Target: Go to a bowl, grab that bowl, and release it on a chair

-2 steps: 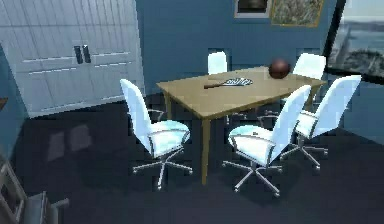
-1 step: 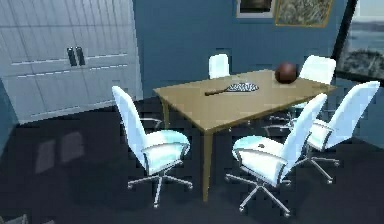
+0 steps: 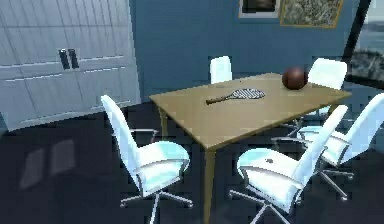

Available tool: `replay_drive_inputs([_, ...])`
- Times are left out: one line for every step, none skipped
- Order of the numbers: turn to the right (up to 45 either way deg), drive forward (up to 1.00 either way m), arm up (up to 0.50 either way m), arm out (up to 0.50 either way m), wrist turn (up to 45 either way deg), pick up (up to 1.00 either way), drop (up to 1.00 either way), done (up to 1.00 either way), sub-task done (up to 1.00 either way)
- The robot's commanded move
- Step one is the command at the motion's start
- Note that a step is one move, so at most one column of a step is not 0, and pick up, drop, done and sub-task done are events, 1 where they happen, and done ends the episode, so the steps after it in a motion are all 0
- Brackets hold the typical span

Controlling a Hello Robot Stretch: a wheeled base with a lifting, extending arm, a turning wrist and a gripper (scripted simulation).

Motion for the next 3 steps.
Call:
replay_drive_inputs([45.0, 0.0, 0.0, 0.0, 0.0, 0.0, 0.0, 0.0, 0.0])
replay_drive_inputs([0.0, 0.45, 0.0, 0.0, 0.0, 0.0, 0.0, 0.0, 0.0])
replay_drive_inputs([45.0, 0.0, 0.0, 0.0, 0.0, 0.0, 0.0, 0.0, 0.0])
